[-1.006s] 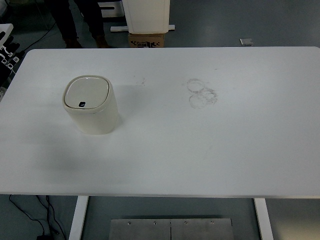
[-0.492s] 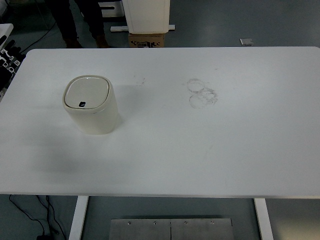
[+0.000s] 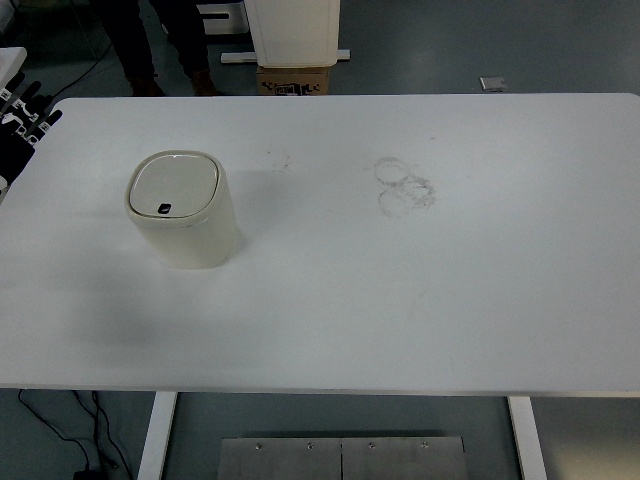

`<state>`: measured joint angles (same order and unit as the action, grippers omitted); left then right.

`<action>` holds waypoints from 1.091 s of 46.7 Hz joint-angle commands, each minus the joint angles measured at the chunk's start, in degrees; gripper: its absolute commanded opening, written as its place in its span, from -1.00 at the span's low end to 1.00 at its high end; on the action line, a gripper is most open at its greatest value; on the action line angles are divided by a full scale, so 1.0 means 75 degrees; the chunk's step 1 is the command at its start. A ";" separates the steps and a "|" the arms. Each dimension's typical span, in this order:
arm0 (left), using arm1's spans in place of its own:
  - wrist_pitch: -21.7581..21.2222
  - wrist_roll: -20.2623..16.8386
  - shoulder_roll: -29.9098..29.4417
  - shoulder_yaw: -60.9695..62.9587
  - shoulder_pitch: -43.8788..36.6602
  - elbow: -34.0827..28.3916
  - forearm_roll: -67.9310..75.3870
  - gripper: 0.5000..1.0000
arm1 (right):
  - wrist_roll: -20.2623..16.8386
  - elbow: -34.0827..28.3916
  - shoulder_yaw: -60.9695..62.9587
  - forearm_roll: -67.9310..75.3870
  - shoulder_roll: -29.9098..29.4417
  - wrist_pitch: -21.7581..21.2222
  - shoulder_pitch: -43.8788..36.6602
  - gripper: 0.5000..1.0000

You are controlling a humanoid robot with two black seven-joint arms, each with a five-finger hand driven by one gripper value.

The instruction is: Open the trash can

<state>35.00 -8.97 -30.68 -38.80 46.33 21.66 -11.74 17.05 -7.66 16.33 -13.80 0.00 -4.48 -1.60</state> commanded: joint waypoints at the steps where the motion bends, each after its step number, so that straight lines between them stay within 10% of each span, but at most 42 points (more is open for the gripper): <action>1: 0.0000 0.0001 -0.0011 0.0017 0.0010 0.0100 0.0019 1.00 | 0.0000 -0.0009 0.0002 0.0000 0.0000 0.0000 0.0002 0.97; 51: -0.1010 0.0012 -0.1054 0.4492 0.2318 0.3017 0.0042 1.00 | 0.0000 0.0002 -0.0010 0.0000 0.0000 0.0000 0.0002 0.97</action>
<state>27.41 -8.86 -38.30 -7.30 62.37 43.27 -11.42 17.05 -7.69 16.31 -13.80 0.00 -4.48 -1.61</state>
